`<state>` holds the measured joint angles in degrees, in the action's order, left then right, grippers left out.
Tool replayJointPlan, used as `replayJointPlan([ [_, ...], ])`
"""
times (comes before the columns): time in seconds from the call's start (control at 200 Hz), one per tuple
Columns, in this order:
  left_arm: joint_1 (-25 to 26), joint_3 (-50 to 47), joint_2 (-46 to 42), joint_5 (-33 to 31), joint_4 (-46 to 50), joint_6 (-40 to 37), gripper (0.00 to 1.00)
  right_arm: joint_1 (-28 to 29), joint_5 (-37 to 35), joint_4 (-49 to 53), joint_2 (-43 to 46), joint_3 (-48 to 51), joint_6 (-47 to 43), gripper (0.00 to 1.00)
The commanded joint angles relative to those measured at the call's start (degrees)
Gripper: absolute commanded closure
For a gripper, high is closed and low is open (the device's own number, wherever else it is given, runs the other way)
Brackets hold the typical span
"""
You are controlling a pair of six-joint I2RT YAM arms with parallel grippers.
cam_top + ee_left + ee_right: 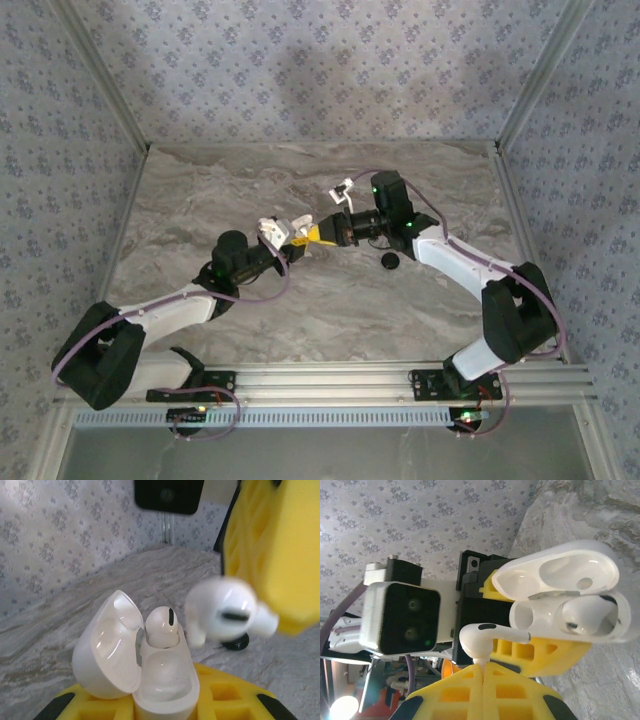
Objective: Insert wireless bluetooth earbuds into charging case
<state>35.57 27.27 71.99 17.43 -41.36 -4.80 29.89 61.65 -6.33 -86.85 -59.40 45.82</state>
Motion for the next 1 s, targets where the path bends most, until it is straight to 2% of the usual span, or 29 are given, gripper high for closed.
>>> replayJointPlan([
  [0.0, 0.2, 1.5, -1.8, -3.6, 4.0, -1.8, 0.90, -0.7, -0.9, 4.9, 2.9, -1.0, -2.4, 0.97],
  [0.105, 0.2, 1.1, -2.5, -5.4, 6.7, -1.7, 0.90, -1.2, -2.3, 7.5, 4.1, -0.5, -2.8, 0.97],
  [0.48, 0.3, 2.4, -8.7, -14.1, 21.5, -0.6, 0.90, -3.0, -14.3, 22.8, 7.4, 6.9, 1.1, 0.97],
  [0.745, 0.2, 3.3, -10.7, -16.2, 25.5, 1.3, 0.90, -2.2, -23.3, 24.3, 6.9, 13.7, 8.2, 0.97],
  [0.994, -0.1, 3.5, -11.8, -17.0, 27.6, 0.8, 0.90, 0.2, -29.9, 26.9, 2.2, 14.7, 10.9, 0.97],
])
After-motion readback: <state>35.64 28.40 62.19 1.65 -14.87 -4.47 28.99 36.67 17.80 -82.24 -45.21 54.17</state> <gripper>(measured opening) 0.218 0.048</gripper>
